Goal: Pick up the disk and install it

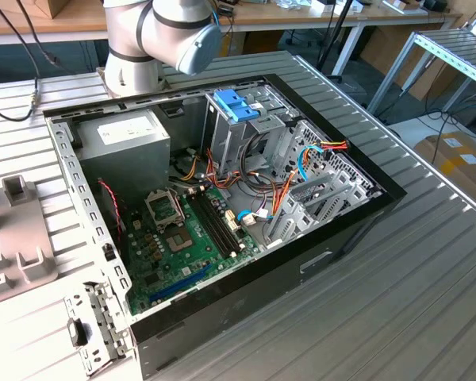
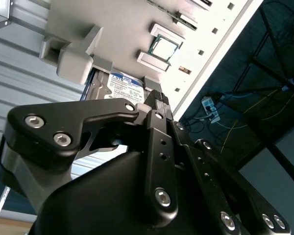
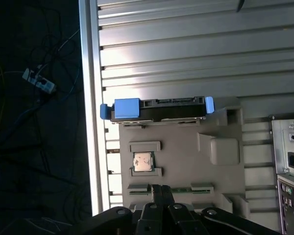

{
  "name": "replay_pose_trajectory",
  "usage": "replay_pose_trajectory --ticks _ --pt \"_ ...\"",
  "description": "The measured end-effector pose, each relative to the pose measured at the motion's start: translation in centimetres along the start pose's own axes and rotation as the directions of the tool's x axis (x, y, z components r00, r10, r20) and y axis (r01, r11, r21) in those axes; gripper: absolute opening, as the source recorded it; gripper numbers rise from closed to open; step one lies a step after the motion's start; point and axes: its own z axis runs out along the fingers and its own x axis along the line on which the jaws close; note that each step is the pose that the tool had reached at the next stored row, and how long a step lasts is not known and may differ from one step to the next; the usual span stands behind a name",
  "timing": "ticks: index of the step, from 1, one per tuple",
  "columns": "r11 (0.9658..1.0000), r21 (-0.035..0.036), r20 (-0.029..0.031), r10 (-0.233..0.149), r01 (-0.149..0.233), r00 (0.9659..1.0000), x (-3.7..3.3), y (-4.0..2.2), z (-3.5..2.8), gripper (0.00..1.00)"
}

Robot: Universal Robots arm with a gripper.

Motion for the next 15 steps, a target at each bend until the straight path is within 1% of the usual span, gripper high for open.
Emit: replay_pose_trajectory --ticks 2,15 --pt "1.0000 0.0000 0.0000 0.000 0.000 1.0000 -0.29 0.03 -0.03 0.11" --pt "1.0000 0.0000 -0.0001 0.000 0.000 1.0000 -0.66 0.05 -0.06 0.11"
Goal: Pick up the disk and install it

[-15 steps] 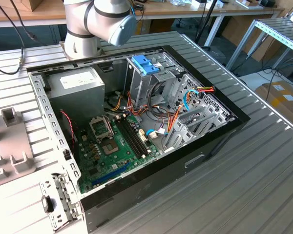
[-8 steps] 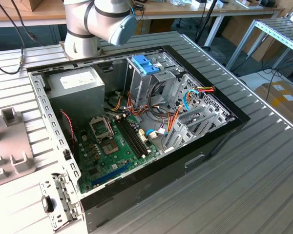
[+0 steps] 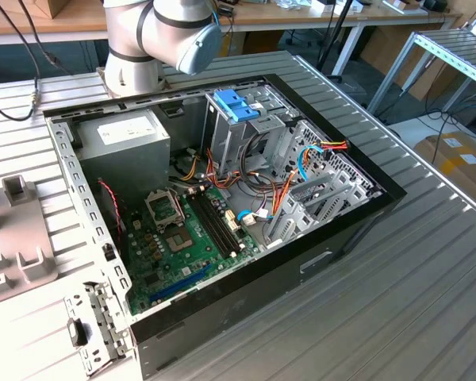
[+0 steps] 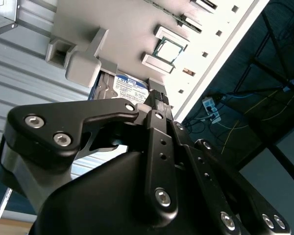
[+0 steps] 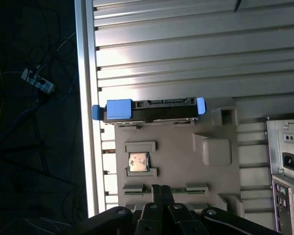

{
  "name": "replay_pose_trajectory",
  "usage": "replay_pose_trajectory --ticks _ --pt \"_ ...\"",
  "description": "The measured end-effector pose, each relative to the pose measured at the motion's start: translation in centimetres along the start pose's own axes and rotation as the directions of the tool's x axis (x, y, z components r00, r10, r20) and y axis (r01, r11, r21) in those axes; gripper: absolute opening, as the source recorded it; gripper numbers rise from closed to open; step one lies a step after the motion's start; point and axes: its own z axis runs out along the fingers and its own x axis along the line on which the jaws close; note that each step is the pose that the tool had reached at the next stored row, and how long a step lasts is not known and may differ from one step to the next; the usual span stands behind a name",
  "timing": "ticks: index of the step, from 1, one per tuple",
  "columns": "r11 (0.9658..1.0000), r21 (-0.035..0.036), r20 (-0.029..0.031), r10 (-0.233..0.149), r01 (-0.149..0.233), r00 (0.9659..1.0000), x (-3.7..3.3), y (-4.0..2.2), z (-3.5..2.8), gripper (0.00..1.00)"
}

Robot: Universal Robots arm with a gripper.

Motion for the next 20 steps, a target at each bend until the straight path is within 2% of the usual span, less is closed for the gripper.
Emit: replay_pose_trajectory --ticks 9,11,17,18,20 --pt "1.0000 0.0000 0.0000 0.000 0.000 1.0000 -0.01 0.01 0.00 0.11" --pt "1.0000 0.0001 -0.0001 0.000 0.000 1.0000 0.00 0.17 0.00 0.11" --pt "1.0000 0.0000 -0.0001 0.000 0.000 1.0000 0.15 2.12 0.06 0.11" --pt "1.0000 0.0000 0.0001 0.000 0.000 1.0000 0.17 2.31 0.07 0.11" --pt "1.0000 0.0000 0.0000 0.000 0.000 1.0000 0.17 2.31 0.07 0.11"
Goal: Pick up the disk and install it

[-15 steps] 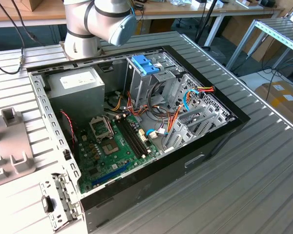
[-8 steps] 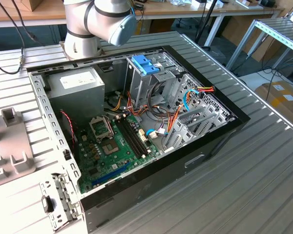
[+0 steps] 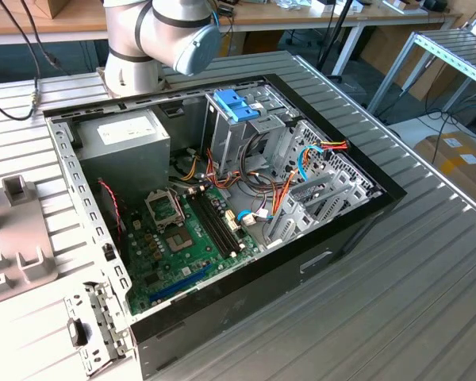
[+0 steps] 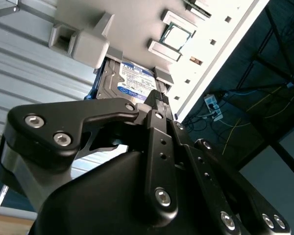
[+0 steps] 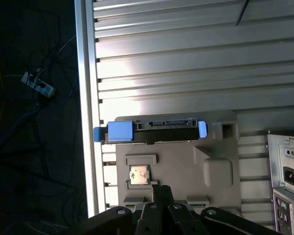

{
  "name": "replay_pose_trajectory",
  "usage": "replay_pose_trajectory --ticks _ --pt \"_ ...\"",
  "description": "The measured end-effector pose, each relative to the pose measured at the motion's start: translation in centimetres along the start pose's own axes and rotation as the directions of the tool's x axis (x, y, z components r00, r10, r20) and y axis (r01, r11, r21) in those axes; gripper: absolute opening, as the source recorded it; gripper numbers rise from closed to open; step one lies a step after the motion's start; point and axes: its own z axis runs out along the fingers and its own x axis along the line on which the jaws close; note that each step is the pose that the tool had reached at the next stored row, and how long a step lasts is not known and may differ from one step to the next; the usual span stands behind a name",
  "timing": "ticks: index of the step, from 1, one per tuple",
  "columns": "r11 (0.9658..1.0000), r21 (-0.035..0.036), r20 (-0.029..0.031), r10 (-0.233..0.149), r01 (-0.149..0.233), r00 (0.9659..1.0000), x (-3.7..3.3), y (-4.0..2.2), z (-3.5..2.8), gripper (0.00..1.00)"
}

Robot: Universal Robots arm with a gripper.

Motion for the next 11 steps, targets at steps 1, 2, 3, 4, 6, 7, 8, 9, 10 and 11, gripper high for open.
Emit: replay_pose_trajectory --ticks 1,2,3,4,6,7,8,9,10,11 --pt "1.0000 0.0000 0.0000 0.000 0.000 1.0000 0.00 0.00 0.00 0.11" --pt "1.0000 0.0000 -0.0001 0.000 0.000 1.0000 0.00 0.01 0.00 0.11" --pt "1.0000 0.0000 0.0000 0.000 0.000 1.0000 0.00 0.01 0.00 0.11" --pt "1.0000 0.0001 -0.0001 -0.001 0.001 1.0000 0.00 0.01 0.00 0.11" --pt "0.9999 0.0013 -0.0003 -0.012 0.012 0.9999 0.00 0.01 0.00 0.11" --pt "0.9998 0.0022 -0.0005 -0.019 0.019 0.9998 0.00 0.01 0.00 0.11" --pt "0.9996 0.0030 -0.0007 -0.027 0.027 0.9996 0.00 0.01 0.00 0.11" --pt "0.9990 0.0048 -0.0012 -0.044 0.044 0.9990 0.00 0.01 0.00 0.11" --pt "0.9984 0.0061 -0.0015 -0.056 0.056 0.9984 0.00 0.01 0.00 0.11" --pt "0.9980 0.0068 -0.0017 -0.062 0.062 0.9980 0.00 0.01 0.00 0.11"
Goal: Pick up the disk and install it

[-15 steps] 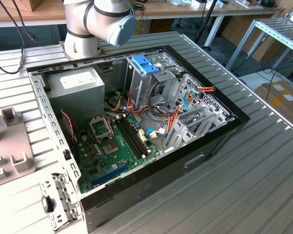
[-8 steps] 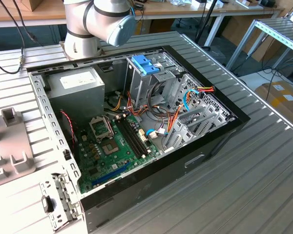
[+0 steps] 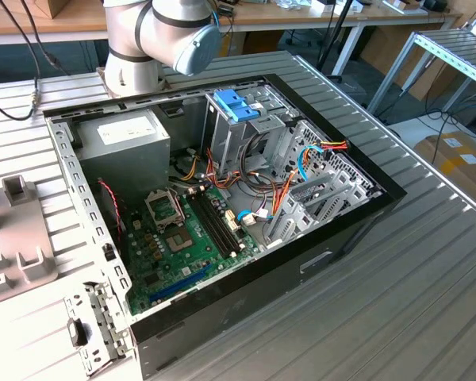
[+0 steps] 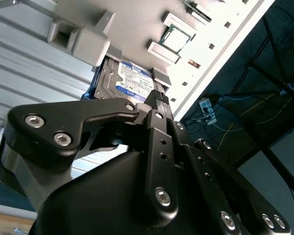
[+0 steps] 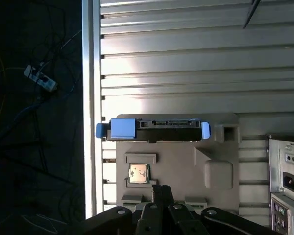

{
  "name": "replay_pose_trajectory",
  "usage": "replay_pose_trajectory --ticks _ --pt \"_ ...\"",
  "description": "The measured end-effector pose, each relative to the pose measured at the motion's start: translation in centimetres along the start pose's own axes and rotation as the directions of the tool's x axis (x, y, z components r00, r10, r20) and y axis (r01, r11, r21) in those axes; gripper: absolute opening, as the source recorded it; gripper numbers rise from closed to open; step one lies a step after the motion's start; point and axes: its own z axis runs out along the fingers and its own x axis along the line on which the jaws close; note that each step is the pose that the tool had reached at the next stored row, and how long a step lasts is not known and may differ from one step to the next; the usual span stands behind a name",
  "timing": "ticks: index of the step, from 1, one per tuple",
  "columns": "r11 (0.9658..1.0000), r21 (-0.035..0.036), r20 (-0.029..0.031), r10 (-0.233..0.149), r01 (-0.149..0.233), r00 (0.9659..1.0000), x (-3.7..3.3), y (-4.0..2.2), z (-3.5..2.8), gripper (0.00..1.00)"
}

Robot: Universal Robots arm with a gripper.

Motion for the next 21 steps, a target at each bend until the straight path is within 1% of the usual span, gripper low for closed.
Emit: replay_pose_trajectory --ticks 6,14,21 --pt "0.9985 0.0058 -0.0014 -0.054 0.054 0.9986 0.00 0.00 0.00 0.11" --pt "0.9952 0.0106 -0.0027 -0.098 0.098 0.9952 0.00 0.00 0.00 0.11" --pt "0.9909 0.0144 -0.0040 -0.134 0.134 0.9910 0.00 0.00 0.00 0.11"
